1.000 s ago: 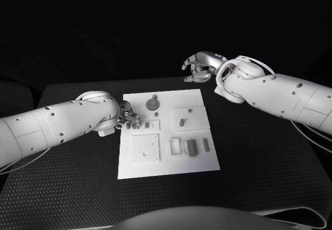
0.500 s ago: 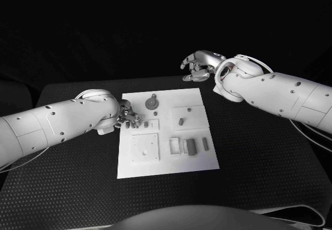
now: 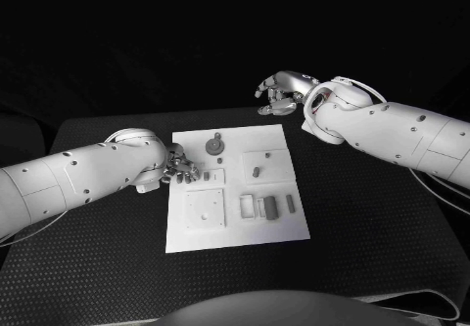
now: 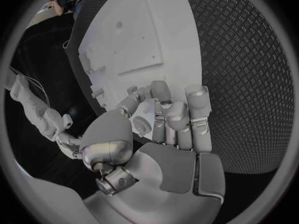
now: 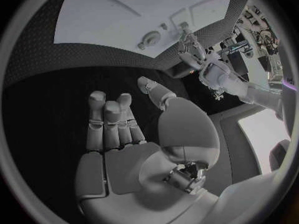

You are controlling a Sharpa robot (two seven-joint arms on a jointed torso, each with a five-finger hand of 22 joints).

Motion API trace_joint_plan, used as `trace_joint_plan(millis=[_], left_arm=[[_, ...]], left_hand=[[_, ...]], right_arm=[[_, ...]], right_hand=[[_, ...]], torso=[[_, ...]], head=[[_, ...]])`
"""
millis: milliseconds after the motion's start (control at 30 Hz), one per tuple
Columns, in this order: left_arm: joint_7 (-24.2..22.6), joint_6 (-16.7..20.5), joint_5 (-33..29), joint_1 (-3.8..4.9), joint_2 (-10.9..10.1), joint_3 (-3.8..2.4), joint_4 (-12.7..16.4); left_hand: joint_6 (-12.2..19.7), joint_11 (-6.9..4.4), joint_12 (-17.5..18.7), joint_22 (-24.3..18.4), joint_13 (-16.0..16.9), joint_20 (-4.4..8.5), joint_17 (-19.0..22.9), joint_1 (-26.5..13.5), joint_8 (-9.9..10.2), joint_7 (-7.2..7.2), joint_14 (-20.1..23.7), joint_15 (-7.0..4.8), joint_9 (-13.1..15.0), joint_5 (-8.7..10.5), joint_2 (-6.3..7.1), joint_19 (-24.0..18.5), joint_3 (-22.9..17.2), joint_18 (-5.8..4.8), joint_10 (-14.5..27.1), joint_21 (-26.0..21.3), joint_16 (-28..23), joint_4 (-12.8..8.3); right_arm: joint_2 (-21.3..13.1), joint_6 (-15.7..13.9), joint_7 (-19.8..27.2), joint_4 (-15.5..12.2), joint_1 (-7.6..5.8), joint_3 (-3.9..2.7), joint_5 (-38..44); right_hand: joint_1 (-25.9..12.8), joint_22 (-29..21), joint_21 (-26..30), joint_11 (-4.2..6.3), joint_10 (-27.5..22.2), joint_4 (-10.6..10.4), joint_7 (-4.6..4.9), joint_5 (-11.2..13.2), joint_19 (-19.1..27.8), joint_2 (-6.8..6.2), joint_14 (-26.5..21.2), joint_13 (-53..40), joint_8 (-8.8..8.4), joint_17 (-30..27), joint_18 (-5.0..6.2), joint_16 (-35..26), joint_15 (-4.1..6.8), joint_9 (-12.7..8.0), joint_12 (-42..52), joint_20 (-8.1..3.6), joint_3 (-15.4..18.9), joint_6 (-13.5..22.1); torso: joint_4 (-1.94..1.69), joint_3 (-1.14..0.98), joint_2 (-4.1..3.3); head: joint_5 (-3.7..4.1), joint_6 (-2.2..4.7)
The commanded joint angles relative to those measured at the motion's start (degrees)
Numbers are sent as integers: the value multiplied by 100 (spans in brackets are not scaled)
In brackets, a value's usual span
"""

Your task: Assemble the parts on the task board

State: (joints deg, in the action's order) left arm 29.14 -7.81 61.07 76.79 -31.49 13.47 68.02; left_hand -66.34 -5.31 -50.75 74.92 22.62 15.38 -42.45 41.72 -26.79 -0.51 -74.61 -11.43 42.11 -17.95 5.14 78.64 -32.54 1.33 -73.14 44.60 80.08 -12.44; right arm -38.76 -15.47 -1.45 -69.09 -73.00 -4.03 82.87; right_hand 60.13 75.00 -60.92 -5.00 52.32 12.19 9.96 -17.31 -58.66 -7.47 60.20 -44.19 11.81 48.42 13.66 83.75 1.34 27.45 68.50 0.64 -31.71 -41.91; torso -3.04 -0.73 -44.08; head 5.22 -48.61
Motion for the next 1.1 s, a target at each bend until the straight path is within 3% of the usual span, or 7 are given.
trace_joint_plan(millis=[33, 267, 700, 800, 967, 1100], left_arm=[[73, -24, 0, -15, -9, 10, -4], [72, 115, -74, -15, -22, 9, -2], [24, 351, -290, -16, -113, 5, 21], [35, 403, -405, -16, -171, -4, 58], [40, 438, -623, -15, -263, -55, 137], [32, 442, -718, -15, -308, -152, 139]], left_hand=[[21, -13, -33, 62, -9, 6, 7, -80, 13, -9, 47, -17, -11, 19, 102, -14, 58, 339, 47, -31, -30, 33], [28, -22, -60, 64, -13, 19, 6, -188, -17, 0, 45, -27, -8, 165, 179, -10, 159, 348, 54, -44, -24, 136], [37, -37, -104, 75, -14, 33, -3, -370, -65, 15, 52, -42, -1, 195, 175, -12, 327, 361, 60, -54, -4, 247], [53, -44, -118, 76, -21, 42, -2, -417, -83, 20, 60, -48, -2, 463, 221, -19, 348, 375, 74, -67, -5, 301], [60, -43, -125, 77, -25, 44, 0, -481, -92, 20, 63, -49, -5, 488, 229, -23, 364, 381, 79, -74, -6, 354], [61, -44, -127, 77, -26, 46, 0, -492, -94, 21, 63, -50, -6, 491, 223, -22, 365, 383, 79, -74, -5, 364]], right_arm=[[-1, 31, 20, -7, 2, -3, 14], [-1, 28, 21, -8, 2, -3, 14], [-7, 23, 20, 2, 5, -3, 14], [-6, 22, 21, 2, 7, -3, 14], [-22, 25, 21, -6, 11, -3, 14], [-37, 27, 15, 4, 11, -3, 14]], right_hand=[[-12, 40, 34, -18, -7, -8, 175, -2, -2, 18, -12, 6, 19, -7, 134, -4, -30, -5, 17, -55, 24, 75], [-11, 40, 34, -18, -7, -7, 175, -2, -1, 16, -12, 7, 19, -8, 133, -4, -30, -7, 17, -55, 24, 77], [-8, 40, 35, -18, -8, -6, 175, -3, -1, 18, -13, 8, 20, -8, 134, -4, -30, -10, 18, -56, 23, 78], [-8, 40, 36, -18, -8, -6, 175, -3, -1, 19, -13, 9, 20, -9, 133, -4, -30, -10, 18, -56, 22, 78], [-6, 40, 36, -18, -8, -5, 175, -3, -1, 20, -13, 9, 20, -9, 134, -4, -30, -11, 18, -56, 21, 78], [-4, 40, 36, -18, -8, -4, 175, -3, -1, 21, -13, 9, 21, -9, 134, -4, -30, -11, 18, -56, 20, 78]], torso=[[-1, 2, 0], [-3, 4, -1], [3, 1, 0], [1, 0, 2], [-2, 0, 4], [-3, 2, 3]], head=[[4, -3], [3, -6], [-9, -1], [-12, 8], [-12, 12], [-23, 5]])
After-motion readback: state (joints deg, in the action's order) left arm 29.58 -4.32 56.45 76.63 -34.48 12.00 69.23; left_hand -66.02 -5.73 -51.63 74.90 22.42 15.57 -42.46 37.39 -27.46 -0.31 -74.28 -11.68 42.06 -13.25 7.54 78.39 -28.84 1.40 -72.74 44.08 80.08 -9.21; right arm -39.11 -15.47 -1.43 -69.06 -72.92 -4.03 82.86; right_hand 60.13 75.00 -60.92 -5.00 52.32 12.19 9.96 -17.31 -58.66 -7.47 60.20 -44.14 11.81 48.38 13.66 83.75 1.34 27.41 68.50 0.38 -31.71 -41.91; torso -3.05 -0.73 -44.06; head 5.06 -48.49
